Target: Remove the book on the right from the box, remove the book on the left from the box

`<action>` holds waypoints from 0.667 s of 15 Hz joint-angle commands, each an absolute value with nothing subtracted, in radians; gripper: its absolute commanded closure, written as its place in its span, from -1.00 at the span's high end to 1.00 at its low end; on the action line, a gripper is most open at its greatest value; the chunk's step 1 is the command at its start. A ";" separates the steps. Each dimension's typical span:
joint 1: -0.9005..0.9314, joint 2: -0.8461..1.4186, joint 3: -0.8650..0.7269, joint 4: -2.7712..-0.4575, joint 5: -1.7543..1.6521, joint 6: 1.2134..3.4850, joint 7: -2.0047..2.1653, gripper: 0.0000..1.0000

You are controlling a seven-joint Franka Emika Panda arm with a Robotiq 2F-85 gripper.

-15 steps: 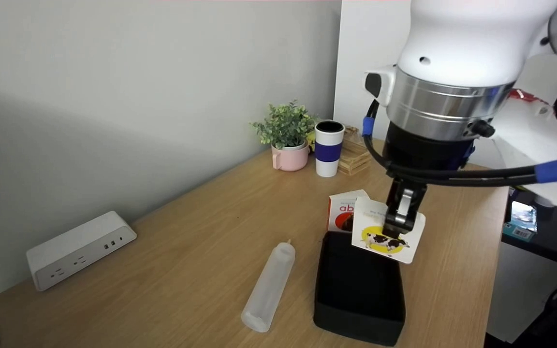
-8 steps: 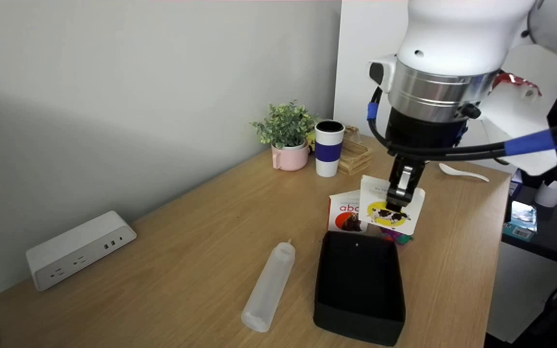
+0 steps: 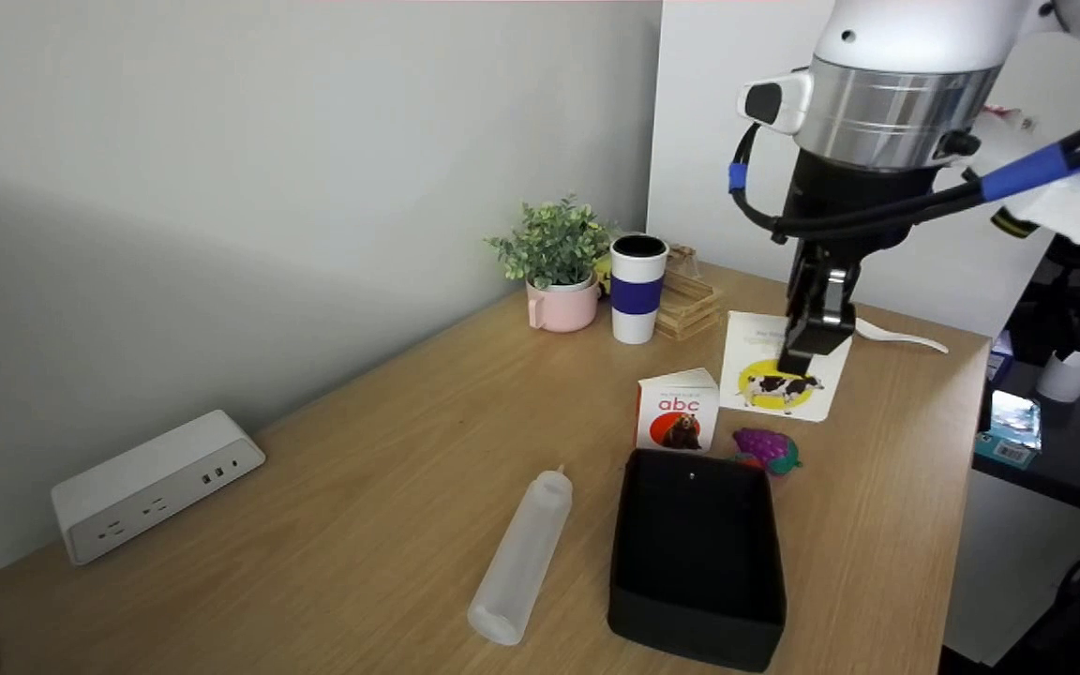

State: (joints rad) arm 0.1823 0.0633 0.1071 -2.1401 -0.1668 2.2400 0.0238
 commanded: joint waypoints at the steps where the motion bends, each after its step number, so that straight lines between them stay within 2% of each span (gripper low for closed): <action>1: 0.145 0.051 0.119 -2.163 -0.046 2.223 -0.244 -0.93; 5: 0.130 0.065 0.115 -2.144 0.006 2.138 -0.395 -0.93; 6: 0.135 0.064 0.118 -2.150 -0.014 2.179 -0.347 -0.72; 9: 0.133 0.065 0.117 -2.150 -0.014 2.156 -0.363 -0.72; 10: 0.133 0.065 0.117 -2.150 -0.014 2.155 -0.363 -0.93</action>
State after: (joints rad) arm 0.1423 0.0643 0.1071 -2.1525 -0.0129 2.1583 -0.3644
